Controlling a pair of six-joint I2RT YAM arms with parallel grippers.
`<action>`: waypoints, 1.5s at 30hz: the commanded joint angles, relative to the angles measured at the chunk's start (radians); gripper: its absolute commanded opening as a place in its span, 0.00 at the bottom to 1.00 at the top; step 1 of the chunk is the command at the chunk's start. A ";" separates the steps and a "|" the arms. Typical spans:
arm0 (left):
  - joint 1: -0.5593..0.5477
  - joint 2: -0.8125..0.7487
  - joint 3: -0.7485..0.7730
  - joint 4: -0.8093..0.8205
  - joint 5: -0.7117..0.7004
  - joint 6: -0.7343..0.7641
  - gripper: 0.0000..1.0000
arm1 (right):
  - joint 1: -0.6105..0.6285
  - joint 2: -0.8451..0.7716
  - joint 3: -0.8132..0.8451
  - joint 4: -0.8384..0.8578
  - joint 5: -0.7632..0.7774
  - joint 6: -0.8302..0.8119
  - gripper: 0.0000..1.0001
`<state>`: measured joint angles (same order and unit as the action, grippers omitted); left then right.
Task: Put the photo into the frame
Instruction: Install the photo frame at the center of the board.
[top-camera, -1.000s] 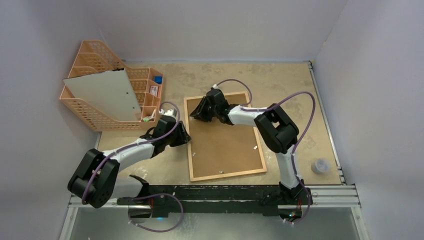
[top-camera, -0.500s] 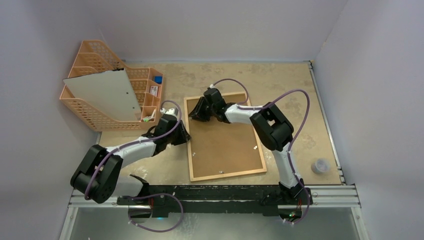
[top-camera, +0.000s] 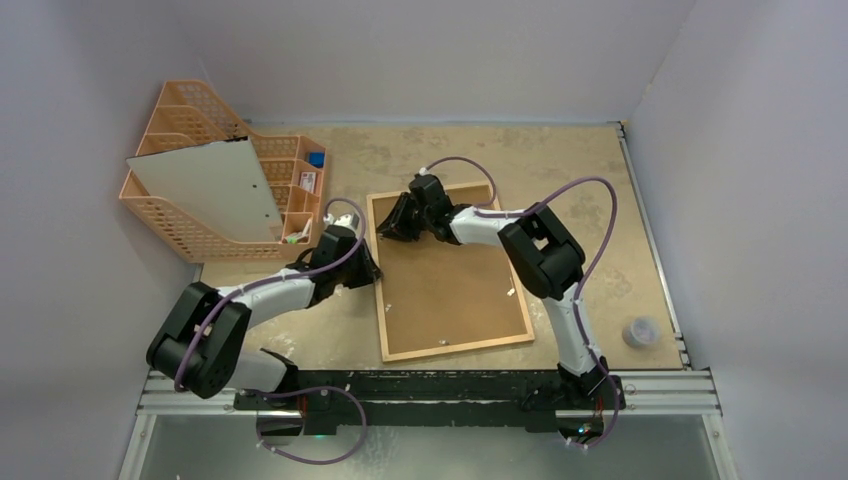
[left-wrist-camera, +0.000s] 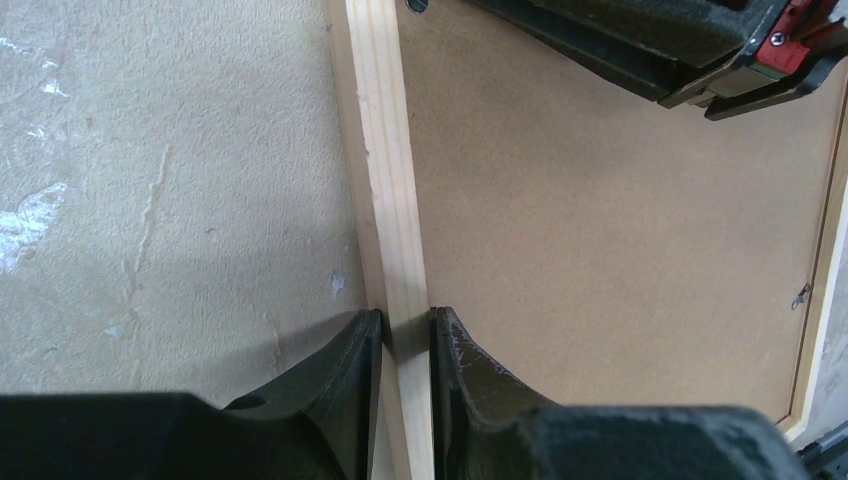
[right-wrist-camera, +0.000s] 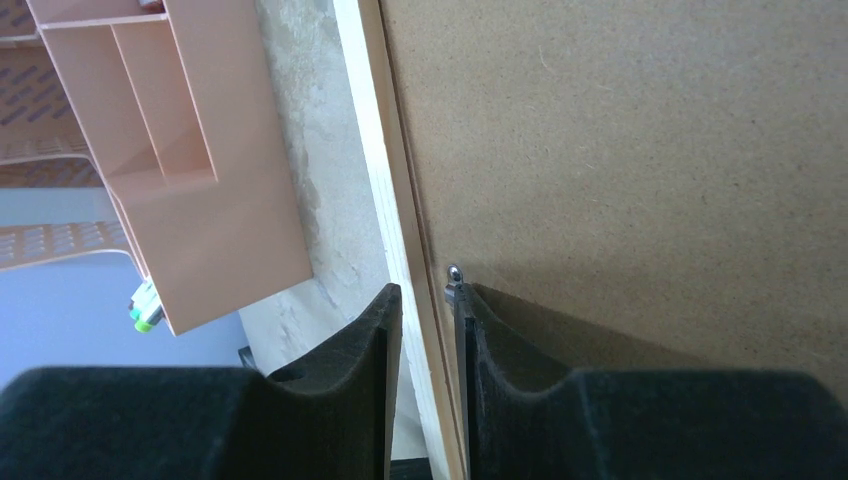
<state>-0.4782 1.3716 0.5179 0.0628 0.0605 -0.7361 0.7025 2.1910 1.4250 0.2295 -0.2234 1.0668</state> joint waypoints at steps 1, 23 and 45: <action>-0.003 0.035 0.032 0.042 0.045 0.021 0.21 | 0.018 0.042 -0.005 0.057 -0.041 0.061 0.28; -0.003 0.020 0.019 0.025 -0.010 -0.004 0.23 | 0.068 0.017 -0.071 0.103 -0.025 0.191 0.25; 0.073 0.046 0.073 0.014 -0.082 -0.014 0.22 | 0.066 -0.043 -0.078 -0.008 0.060 0.133 0.30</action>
<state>-0.4122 1.4139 0.5827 0.0429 -0.0303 -0.7483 0.7612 2.1792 1.3628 0.2985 -0.1841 1.2369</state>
